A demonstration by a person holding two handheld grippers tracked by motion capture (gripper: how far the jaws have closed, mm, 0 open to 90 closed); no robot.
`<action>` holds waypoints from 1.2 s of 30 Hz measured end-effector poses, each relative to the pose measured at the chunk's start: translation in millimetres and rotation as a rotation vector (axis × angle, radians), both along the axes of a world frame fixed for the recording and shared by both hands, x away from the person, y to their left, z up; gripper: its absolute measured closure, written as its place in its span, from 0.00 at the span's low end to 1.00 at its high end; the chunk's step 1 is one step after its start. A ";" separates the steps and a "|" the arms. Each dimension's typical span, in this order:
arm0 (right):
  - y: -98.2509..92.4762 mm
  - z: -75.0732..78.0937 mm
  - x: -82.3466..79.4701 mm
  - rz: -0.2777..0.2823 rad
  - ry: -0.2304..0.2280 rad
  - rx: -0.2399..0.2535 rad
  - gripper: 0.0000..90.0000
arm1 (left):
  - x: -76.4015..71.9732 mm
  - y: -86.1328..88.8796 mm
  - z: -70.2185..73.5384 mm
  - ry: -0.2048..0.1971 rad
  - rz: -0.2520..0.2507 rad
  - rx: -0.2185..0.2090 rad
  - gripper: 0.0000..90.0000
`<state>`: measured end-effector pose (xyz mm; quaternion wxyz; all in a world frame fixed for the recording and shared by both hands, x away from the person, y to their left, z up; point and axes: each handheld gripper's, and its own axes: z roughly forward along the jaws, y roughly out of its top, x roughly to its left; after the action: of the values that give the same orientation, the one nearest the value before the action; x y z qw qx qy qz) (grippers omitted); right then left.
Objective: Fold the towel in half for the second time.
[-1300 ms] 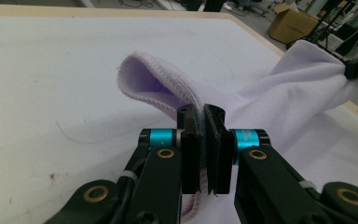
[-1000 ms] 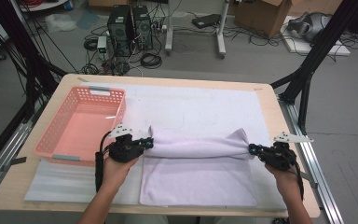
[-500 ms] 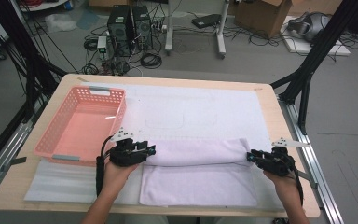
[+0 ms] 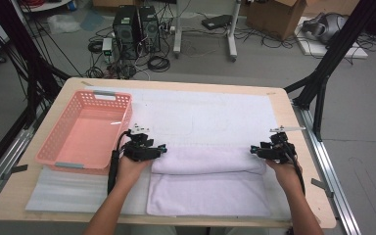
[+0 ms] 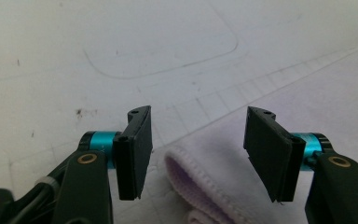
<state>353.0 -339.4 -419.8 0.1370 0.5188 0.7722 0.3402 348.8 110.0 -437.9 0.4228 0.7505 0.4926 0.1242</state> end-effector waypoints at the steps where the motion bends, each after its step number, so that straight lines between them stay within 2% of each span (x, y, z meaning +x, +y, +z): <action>1: 1.3 -3.3 3.6 0.000 0.013 -0.008 0.55 | 1.3 -0.2 -2.5 0.017 -0.006 0.006 0.51; 3: 4.1 -9.2 9.0 0.015 0.037 -0.033 0.65 | 2.5 -0.6 -5.7 0.036 -0.014 0.027 0.60; 4: 5.9 -10.8 10.2 0.018 0.040 -0.060 0.69 | 2.2 -1.1 -6.0 0.023 -0.009 0.037 0.65; 5: 6.9 -11.4 10.5 0.022 0.033 -0.086 0.77 | 2.0 -0.8 -5.7 0.030 -0.024 0.039 0.73; 6: 7.0 -11.1 10.2 0.027 0.025 -0.089 0.85 | 1.2 -1.9 -6.0 0.027 -0.038 0.049 0.84; 7: 7.1 -10.6 9.9 0.034 0.017 -0.098 0.88 | -0.1 -3.0 -5.6 0.012 -0.048 0.065 0.91; 8: 7.7 -9.9 9.1 0.037 0.010 -0.110 0.90 | -1.2 -3.4 -4.5 0.009 -0.051 0.070 0.93; 10: 7.3 -7.5 6.1 0.044 -0.018 -0.119 0.93 | -3.1 -1.5 -1.5 -0.008 -0.041 0.053 0.94; 14: 1.5 0.8 -4.8 0.036 -0.075 -0.068 0.93 | -10.9 5.3 10.1 -0.061 -0.030 -0.011 0.94; 21: -6.5 14.0 -32.1 0.039 -0.164 -0.013 0.93 | -29.6 11.0 26.1 -0.124 -0.061 -0.092 0.94; 25: -8.5 17.9 -47.3 0.045 -0.201 0.004 0.93 | -42.8 16.5 28.2 -0.136 -0.076 -0.119 0.94; 31: -8.4 24.5 -76.7 0.057 -0.254 0.033 0.93 | -68.4 27.2 30.9 -0.161 -0.085 -0.196 0.94; 36: -8.9 23.9 -104.4 0.055 -0.293 0.059 0.93 | -90.3 31.4 32.2 -0.179 -0.113 -0.214 0.94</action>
<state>248.6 -348.4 -395.9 0.2238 0.4461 0.7474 0.4384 258.5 141.3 -405.7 0.5491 0.7133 0.4204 0.1135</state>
